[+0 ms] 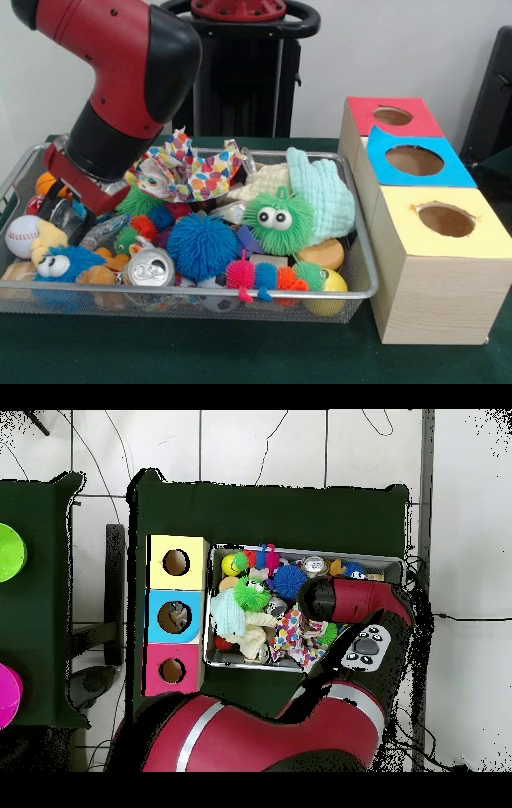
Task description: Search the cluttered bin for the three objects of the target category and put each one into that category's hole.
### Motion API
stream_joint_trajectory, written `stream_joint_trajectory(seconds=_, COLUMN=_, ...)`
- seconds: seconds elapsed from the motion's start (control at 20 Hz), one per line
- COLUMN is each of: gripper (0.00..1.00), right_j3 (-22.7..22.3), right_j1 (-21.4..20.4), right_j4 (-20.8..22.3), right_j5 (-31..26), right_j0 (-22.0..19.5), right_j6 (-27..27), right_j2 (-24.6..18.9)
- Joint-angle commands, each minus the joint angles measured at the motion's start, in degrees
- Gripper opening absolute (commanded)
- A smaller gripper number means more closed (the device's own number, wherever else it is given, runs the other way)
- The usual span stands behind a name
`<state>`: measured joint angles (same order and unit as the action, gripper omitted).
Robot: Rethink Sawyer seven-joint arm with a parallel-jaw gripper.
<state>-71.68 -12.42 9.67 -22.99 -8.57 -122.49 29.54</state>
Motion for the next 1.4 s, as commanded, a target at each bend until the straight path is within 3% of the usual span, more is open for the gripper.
stream_joint_trajectory(seconds=0.05, gripper=1.00, right_j3=-11.0, right_j1=-2.6, right_j4=-1.2, right_j5=-3.4, right_j0=0.3, right_j6=-5.4, right_j2=-6.6)
stream_joint_trajectory(seconds=0.8, gripper=1.00, right_j3=-4.1, right_j1=9.6, right_j4=-2.9, right_j5=2.2, right_j0=2.4, right_j6=-11.4, right_j2=-4.1)
stream_joint_trajectory(seconds=1.1, gripper=1.00, right_j3=-3.6, right_j1=10.9, right_j4=-3.0, right_j5=4.5, right_j0=2.5, right_j6=-11.2, right_j2=-3.3)
stream_joint_trajectory(seconds=1.4, gripper=1.00, right_j3=-4.5, right_j1=9.3, right_j4=-4.1, right_j5=3.3, right_j0=2.2, right_j6=-10.5, right_j2=-4.9)
